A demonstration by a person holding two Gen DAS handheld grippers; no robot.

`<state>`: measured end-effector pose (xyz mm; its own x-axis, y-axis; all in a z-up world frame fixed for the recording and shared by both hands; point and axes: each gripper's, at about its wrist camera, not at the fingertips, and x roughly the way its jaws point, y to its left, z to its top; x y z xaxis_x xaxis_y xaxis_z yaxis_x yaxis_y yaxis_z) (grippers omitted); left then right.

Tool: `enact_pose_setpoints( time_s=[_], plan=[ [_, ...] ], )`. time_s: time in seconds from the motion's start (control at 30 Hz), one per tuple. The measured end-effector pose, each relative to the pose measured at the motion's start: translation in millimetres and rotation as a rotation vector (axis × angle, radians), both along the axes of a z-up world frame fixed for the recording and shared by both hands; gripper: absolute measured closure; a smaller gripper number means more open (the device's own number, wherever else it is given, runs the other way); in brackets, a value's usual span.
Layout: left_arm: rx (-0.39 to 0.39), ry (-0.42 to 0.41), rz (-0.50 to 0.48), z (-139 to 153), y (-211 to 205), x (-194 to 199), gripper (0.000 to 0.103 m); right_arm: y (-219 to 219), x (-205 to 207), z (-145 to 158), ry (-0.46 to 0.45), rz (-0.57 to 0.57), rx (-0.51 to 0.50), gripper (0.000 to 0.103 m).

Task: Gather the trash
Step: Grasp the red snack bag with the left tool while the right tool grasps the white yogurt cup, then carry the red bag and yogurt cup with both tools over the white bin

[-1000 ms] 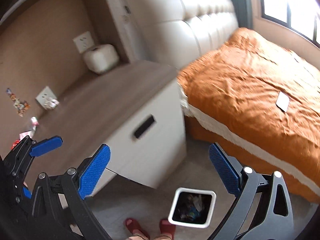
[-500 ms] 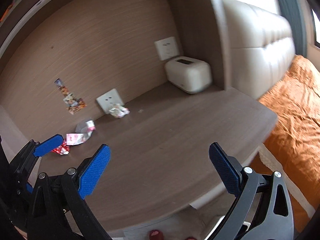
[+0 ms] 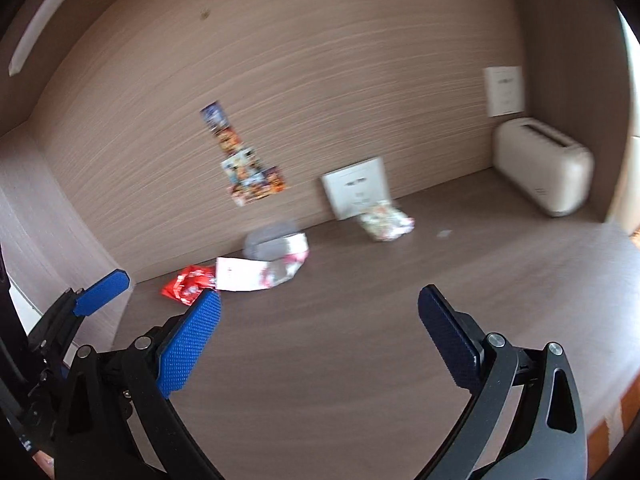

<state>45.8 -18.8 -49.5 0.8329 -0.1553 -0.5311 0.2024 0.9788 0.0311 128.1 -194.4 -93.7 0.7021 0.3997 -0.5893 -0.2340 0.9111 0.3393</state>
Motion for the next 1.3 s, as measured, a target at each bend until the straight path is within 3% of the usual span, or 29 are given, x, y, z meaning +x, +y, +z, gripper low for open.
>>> enact_pose_setpoints(
  time_s=[0.17, 0.43, 0.73, 0.77, 0.83, 0.9, 0.93, 1.03, 1.3],
  plan=[
    [0.005, 0.034, 0.082, -14.4, 45.5, 16.7, 0.005, 40.6, 27.7, -7.6, 0.019, 0.043, 0.001, 0.005],
    [0.002, 0.070, 0.131, -39.1, 92.5, 48.8, 0.005, 77.3, 67.3, -26.8, 0.053, 0.042, -0.033, 0.005],
    [-0.004, 0.189, 0.174, -85.1, 130.3, 99.1, 0.005, 105.3, 123.7, -76.9, 0.124, -0.038, -0.192, 0.005],
    [-0.004, 0.204, 0.178, -89.9, 133.7, 104.1, 0.006, 109.0, 130.9, -84.0, 0.140, -0.035, -0.214, 0.007],
    [-0.006, 0.229, 0.173, -97.7, 137.9, 115.1, 0.011, 112.7, 139.5, -92.2, 0.163, -0.038, -0.241, 0.024],
    [-0.010, 0.255, 0.161, -104.0, 140.3, 123.4, 0.028, 115.2, 147.6, -98.7, 0.187, -0.033, -0.245, 0.038],
    [-0.010, 0.277, 0.149, -109.0, 140.2, 128.9, 0.043, 115.7, 149.9, -100.7, 0.193, -0.035, -0.247, 0.049],
    [0.007, 0.265, 0.136, -112.0, 137.3, 132.3, 0.045, 115.7, 151.7, -101.1, 0.204, -0.029, -0.226, 0.070],
    [-0.005, 0.210, 0.143, -90.6, 138.0, 114.5, 0.054, 98.3, 119.2, -63.9, 0.151, -0.008, -0.188, 0.072]
  ],
)
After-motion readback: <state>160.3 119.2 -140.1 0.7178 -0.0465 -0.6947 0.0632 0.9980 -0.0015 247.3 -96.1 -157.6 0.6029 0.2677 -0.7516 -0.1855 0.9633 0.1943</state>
